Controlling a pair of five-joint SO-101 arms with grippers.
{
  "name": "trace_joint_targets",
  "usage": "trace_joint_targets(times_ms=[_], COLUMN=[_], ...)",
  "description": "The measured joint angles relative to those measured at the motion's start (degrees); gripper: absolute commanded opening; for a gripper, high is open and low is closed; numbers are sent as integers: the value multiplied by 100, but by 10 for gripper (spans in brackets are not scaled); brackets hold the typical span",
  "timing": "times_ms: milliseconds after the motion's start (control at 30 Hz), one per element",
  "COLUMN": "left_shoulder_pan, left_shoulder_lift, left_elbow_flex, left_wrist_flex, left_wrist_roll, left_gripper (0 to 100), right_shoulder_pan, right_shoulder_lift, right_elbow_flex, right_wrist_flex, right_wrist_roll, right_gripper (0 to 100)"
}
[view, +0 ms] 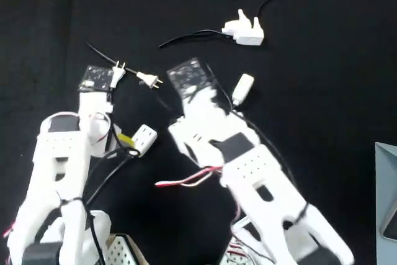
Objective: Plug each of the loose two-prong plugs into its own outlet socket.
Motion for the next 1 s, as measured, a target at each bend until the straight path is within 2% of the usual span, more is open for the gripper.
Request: trace_joint_targets(times_ms=[167, 300, 467, 667, 1000], left_shoulder_pan=[-273, -686, -1064, -1134, -1134], left_shoulder_lift=[-1090, -1714, -1855, -1864, -1873], left_elbow_flex=[1081, 1530, 1574, 1749, 1767], left_wrist_flex=[-853, -1116, -1169, -1415, -1442], left_wrist_roll=[466, 580, 774, 870, 870], left_gripper=[349, 349, 349, 349, 349], right_shoulder_pan=[-396, -774, -993, -1037, -1037], right_shoulder_lift=[519, 563, 712, 1275, 2365], right_elbow_flex=[-141, -149, -149, -149, -695], right_wrist_flex=[-290, -396, -1064, -1626, -1776], right_wrist_roll=[378, 501, 765, 1002, 1029], right_gripper=[11, 11, 11, 11, 11])
